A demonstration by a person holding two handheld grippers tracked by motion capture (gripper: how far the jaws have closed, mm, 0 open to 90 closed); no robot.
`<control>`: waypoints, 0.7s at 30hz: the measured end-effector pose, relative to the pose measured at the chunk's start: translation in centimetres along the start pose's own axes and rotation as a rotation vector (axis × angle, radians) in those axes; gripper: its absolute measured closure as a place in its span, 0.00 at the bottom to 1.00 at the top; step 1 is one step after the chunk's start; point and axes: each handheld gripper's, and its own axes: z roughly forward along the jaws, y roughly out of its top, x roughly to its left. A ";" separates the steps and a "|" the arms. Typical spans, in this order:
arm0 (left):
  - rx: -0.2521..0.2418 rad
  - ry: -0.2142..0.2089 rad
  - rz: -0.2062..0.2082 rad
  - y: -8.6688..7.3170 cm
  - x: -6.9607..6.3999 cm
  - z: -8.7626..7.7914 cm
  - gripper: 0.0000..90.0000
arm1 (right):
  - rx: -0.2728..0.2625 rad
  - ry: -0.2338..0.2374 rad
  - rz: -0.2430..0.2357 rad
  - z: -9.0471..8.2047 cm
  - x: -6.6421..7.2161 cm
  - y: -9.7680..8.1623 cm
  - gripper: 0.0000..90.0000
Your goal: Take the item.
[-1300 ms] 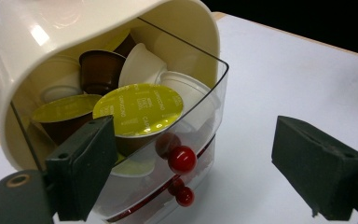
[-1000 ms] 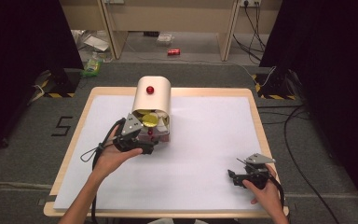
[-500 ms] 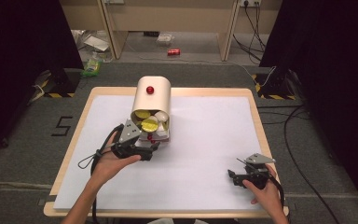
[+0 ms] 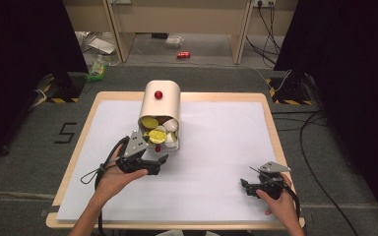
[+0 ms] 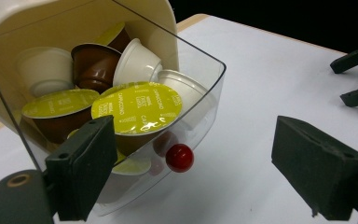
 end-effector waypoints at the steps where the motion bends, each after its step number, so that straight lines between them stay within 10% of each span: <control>1: 0.000 0.000 0.000 -0.1 -0.1 -0.1 0.16 | 0.000 0.000 0.000 0.0 0.0 0.0 0.15; 21: -0.008 -0.008 -0.008 -0.9 -0.9 -0.7 0.16 | -0.001 -0.001 -0.001 0.0 0.0 0.0 0.15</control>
